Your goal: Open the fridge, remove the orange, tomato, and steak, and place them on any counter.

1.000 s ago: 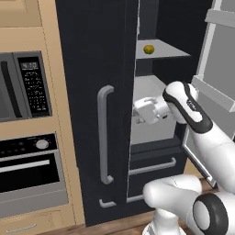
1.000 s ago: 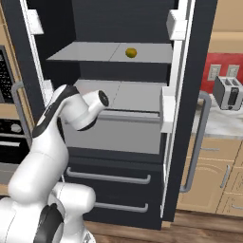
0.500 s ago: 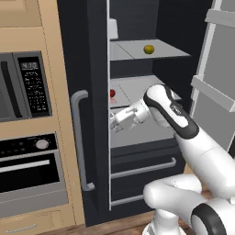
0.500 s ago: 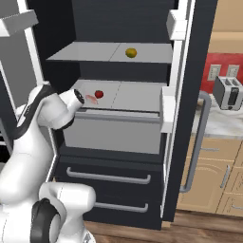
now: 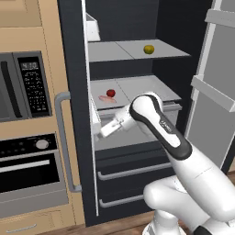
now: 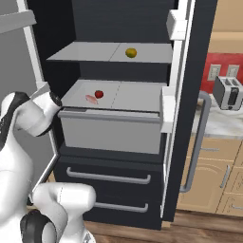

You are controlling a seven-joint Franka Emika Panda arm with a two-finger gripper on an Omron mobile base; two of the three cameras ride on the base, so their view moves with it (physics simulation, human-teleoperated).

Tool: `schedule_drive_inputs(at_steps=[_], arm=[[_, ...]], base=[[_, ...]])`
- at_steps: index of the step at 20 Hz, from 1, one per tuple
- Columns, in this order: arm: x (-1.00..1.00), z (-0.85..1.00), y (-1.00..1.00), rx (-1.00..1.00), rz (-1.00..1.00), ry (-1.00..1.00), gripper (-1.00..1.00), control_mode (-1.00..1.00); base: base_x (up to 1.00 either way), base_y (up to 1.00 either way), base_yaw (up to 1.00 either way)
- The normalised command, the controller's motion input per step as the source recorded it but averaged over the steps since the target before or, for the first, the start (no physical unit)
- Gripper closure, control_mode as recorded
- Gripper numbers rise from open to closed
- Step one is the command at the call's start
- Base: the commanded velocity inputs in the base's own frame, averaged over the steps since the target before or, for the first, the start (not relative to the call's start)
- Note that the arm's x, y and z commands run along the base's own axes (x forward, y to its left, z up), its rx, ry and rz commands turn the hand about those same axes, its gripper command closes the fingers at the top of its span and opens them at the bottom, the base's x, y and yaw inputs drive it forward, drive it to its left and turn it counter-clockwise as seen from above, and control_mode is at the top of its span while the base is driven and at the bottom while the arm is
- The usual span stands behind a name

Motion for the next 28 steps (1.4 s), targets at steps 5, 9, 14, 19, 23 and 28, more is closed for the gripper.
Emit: schedule_drive_inputs(at_steps=[5, 9, 14, 19, 23, 28], arm=[[-0.89, 0.39, -0.14, 0.01, -0.05, -0.01, -1.00, -1.00], [-0.98, 0.28, -0.68, 0.00, -0.10, 0.00, -1.00, -1.00], [-0.14, -0.05, -0.54, -0.07, -0.01, 0.00, -1.00, -1.00], [-0.48, 0.14, -0.88, -0.22, -0.19, -0.04, -1.00, -1.00], [-0.28, 0.37, -0.82, -0.39, -0.35, 0.00, -1.00, -1.00], [-0.15, 0.48, -0.45, -0.27, -0.41, 0.01, -1.00, -1.00]], base=[[0.00, 0.00, 0.00], [0.00, 0.00, 0.00], [0.00, 0.00, 0.00], [0.00, 0.00, 0.00], [0.00, 0.00, 0.00], [0.00, 0.00, 0.00]])
